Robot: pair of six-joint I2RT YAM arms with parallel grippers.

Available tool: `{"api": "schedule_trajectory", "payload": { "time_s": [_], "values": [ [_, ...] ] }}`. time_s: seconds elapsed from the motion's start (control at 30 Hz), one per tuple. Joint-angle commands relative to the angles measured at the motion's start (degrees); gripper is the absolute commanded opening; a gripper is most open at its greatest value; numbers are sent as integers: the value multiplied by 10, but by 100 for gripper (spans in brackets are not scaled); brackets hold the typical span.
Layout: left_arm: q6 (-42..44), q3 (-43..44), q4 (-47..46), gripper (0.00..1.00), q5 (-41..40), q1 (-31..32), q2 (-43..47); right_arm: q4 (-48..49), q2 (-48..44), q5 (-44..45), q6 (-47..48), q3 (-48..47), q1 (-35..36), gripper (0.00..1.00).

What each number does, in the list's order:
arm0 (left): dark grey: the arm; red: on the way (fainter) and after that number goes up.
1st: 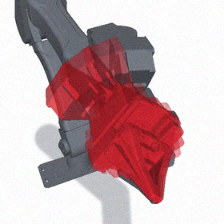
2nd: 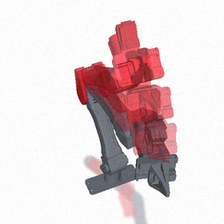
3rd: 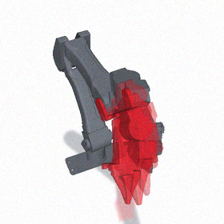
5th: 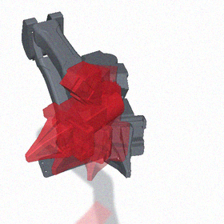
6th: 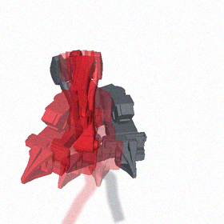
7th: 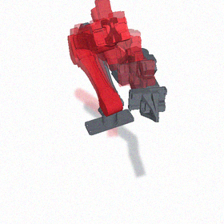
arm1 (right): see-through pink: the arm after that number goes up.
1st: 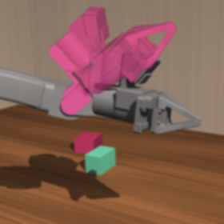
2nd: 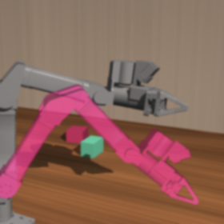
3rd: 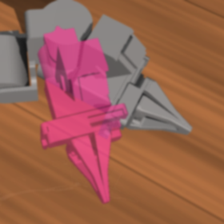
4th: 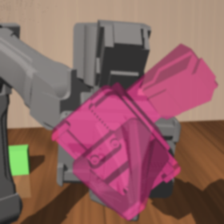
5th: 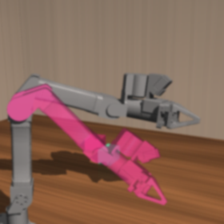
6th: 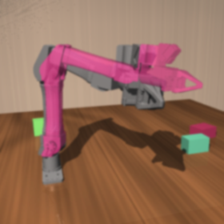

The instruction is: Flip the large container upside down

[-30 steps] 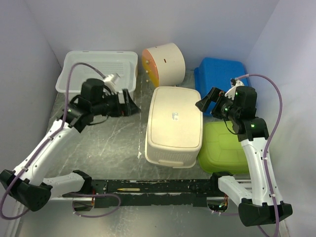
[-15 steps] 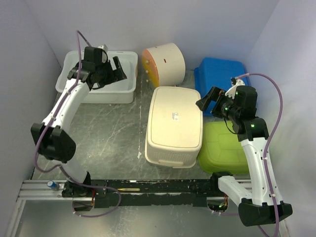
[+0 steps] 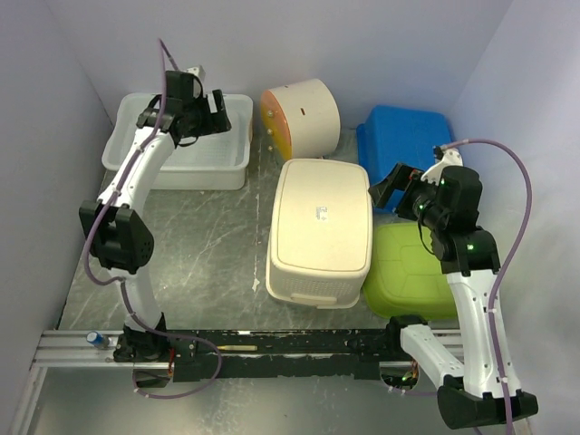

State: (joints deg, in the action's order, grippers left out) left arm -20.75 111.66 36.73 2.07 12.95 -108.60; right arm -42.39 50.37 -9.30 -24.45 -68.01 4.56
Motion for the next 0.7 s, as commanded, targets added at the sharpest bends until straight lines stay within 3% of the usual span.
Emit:
{"api": "schedule_trajectory", "payload": {
  "time_s": [0.0, 0.3, 0.67],
  "values": [
    [67, 16, -21, 96, -11, 1, -41, 31, -8, 27, 27, 4, 1, 100],
    [104, 59, -46, 96, 22, 1, -146, 67, -42, 52, 43, 30, 1, 100],
    [124, 60, -78, 94, -14, 18, -214, 73, -30, 67, 44, 31, 1, 100]
  ]
}}
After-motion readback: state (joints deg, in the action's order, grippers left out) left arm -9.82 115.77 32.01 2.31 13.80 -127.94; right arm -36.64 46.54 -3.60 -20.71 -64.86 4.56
